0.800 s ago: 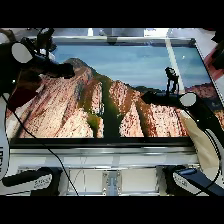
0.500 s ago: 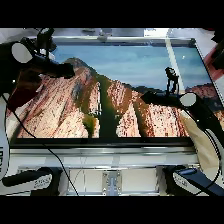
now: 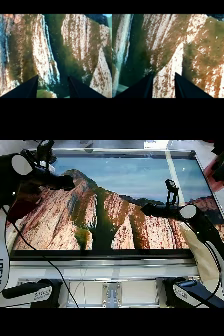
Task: Fold the shirts.
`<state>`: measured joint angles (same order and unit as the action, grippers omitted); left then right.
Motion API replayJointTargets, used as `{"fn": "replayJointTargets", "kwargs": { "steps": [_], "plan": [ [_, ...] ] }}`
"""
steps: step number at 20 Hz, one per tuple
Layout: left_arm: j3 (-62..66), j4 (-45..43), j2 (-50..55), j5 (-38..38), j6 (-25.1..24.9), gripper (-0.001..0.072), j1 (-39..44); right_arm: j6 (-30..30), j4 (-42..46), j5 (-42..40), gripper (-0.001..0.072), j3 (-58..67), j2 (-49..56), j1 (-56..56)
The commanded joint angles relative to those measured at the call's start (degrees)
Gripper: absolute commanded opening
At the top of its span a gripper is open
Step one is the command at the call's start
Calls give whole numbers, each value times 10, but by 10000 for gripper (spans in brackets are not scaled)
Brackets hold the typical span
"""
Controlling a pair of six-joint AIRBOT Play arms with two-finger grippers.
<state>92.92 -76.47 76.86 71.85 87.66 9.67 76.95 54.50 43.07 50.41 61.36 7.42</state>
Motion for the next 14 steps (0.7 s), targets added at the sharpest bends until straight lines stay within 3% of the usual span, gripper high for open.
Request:
{"fn": "replayJointTargets", "kwargs": {
  "steps": [1, 14],
  "plan": [
    [0, 0, 0, 0, 0, 440, 0, 0, 0, 0, 312, 0, 0, 1],
    [0, 12, 0, -35, -5, 437, 0, 0, 0, -2, 312, 0, 0, 1]
  ]
}}
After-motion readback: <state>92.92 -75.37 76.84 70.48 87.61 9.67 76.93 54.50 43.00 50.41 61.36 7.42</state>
